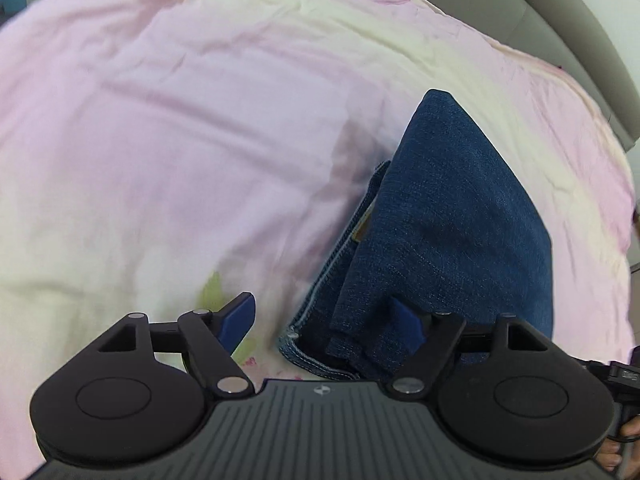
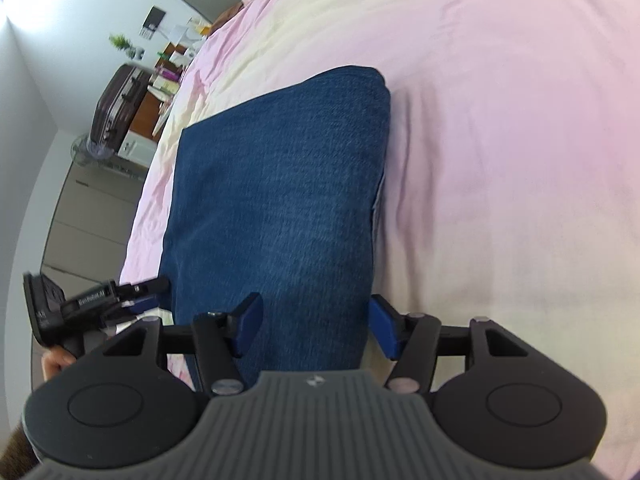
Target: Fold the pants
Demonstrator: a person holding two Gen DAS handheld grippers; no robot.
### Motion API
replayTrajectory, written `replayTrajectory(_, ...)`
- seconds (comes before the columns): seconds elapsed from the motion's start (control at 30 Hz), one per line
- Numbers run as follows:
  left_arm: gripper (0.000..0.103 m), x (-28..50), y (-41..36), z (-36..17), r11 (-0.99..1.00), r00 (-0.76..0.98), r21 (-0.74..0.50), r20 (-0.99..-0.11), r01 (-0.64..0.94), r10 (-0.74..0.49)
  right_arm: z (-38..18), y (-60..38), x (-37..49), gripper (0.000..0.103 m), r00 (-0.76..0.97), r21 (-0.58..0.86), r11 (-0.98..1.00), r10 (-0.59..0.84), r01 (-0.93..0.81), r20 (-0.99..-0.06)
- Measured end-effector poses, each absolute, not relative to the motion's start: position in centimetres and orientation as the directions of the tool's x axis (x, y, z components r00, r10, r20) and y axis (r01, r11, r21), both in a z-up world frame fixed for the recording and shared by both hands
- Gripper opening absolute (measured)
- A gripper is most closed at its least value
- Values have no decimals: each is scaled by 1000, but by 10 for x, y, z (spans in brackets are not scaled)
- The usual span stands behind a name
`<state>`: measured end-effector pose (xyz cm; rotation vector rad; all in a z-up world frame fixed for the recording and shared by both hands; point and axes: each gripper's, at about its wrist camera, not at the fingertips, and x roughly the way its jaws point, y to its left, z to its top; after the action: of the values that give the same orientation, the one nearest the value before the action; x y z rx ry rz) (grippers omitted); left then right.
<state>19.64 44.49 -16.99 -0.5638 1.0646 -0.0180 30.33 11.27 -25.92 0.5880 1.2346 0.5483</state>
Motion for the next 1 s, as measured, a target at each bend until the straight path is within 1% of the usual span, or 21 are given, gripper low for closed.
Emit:
replayTrajectory(0.07, 90, 195, 448, -180, 829, 499, -494, -805, -262, -321, -267, 110, 310, 56, 233, 695, 719, 682, -34, -694)
replayTrajectory(0.17, 91, 198, 447, -188, 820, 496, -511, -799, -259, -342, -276, 111, 317, 55, 223, 714, 700, 699, -17, -679)
replayTrajectory(0.37, 87, 205, 444, -190, 818, 491, -522, -793, -240, -362, -291, 114, 333, 55, 216, 750, 661, 729, 21, -649)
replayTrajectory(0.5, 86, 215, 437, -193, 823, 495, -521, -789, -228, -363, -298, 121, 344, 55, 208, 759, 651, 741, 13, -638)
replayTrajectory(0.63, 83, 217, 435, -193, 826, 492, -521, -788, -214, -369, -300, 123, 347, 50, 201, 764, 645, 748, 5, -633)
replayTrajectory(0.73, 79, 218, 430, -189, 846, 492, -496, -796, -196, -353, -300, 124, 345, 46, 209, 764, 645, 748, -8, -630)
replayTrajectory(0.83, 70, 217, 424, -183, 863, 494, -473, -801, -176, -338, -297, 125, 343, 41, 219, 756, 654, 742, -26, -634)
replayTrajectory(0.93, 57, 216, 416, -176, 885, 497, -439, -809, -156, -313, -292, 126, 345, 34, 218, 754, 657, 739, -21, -638)
replayTrajectory(1.0, 37, 214, 409, -170, 896, 500, -425, -809, -132, -310, -283, 128, 346, 25, 220, 747, 664, 735, -38, -642)
